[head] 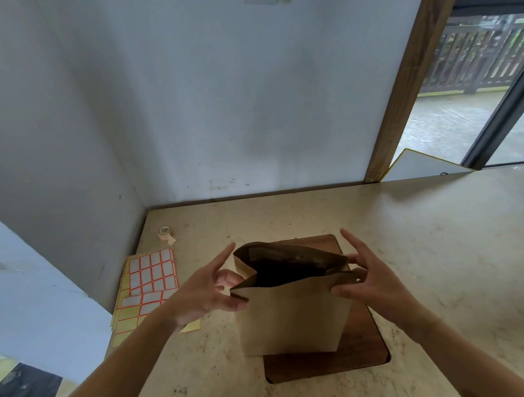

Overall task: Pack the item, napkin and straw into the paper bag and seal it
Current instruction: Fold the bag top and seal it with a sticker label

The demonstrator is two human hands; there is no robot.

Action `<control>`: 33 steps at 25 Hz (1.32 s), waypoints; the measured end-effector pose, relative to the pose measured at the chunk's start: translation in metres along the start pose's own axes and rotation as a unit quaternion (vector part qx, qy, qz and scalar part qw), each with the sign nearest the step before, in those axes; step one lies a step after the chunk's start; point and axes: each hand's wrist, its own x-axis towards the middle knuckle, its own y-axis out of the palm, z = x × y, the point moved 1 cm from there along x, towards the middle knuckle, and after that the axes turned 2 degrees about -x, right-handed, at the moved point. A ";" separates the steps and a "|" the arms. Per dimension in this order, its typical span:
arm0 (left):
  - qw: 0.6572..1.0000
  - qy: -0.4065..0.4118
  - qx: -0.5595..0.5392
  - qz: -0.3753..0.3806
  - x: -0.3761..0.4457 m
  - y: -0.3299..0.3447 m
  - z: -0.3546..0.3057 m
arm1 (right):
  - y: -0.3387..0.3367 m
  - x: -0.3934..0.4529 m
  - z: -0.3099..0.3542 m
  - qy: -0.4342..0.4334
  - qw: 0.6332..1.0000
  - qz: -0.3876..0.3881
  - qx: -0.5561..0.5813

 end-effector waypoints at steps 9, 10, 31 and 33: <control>0.986 0.081 0.063 -0.133 0.009 0.002 0.011 | 0.001 0.011 -0.006 -0.017 0.997 -0.048 -0.057; 0.986 0.088 0.058 -0.125 0.010 0.005 0.011 | 0.001 0.013 -0.007 -0.007 0.998 -0.046 -0.036; 0.866 0.146 0.455 -0.145 0.019 0.041 0.014 | 0.056 0.009 0.002 -0.236 0.837 0.047 -0.491; 0.839 0.210 0.490 -0.109 0.022 0.050 0.010 | 0.060 0.015 0.006 -0.245 0.842 0.056 -0.478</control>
